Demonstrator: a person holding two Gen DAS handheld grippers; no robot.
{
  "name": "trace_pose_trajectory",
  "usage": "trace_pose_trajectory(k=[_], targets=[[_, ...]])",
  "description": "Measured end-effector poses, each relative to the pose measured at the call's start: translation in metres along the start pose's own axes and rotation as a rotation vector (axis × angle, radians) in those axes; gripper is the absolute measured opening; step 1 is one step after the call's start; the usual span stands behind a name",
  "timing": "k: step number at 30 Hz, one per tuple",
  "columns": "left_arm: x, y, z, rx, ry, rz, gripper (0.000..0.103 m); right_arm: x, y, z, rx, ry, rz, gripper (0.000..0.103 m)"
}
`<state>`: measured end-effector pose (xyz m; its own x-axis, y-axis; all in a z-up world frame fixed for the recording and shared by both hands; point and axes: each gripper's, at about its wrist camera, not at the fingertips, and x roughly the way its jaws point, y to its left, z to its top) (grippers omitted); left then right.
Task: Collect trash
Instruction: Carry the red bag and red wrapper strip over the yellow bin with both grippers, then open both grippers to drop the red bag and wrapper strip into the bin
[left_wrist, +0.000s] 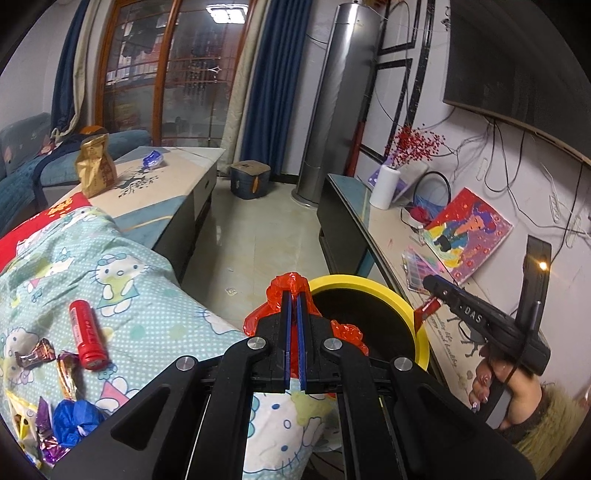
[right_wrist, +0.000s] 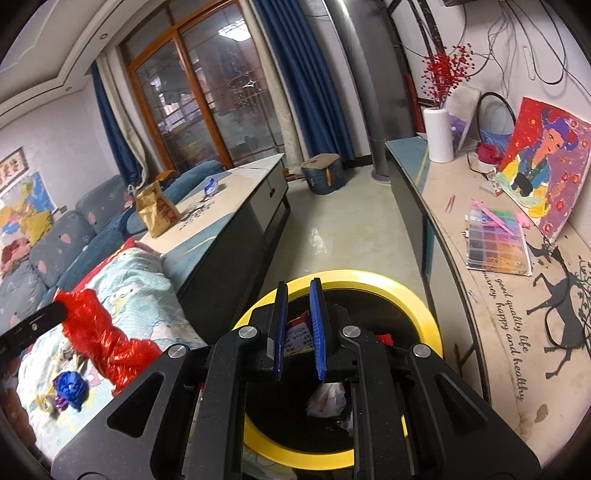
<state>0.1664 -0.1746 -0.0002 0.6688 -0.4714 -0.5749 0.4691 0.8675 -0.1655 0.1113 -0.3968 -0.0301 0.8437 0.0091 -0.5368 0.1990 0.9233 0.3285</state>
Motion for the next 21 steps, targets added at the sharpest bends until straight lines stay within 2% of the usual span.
trace_pose_trajectory(k=[21], targets=[[0.033, -0.034, -0.023, 0.060, 0.055, -0.050, 0.003, 0.019, -0.026, -0.010, 0.019, 0.059, -0.056, 0.008]])
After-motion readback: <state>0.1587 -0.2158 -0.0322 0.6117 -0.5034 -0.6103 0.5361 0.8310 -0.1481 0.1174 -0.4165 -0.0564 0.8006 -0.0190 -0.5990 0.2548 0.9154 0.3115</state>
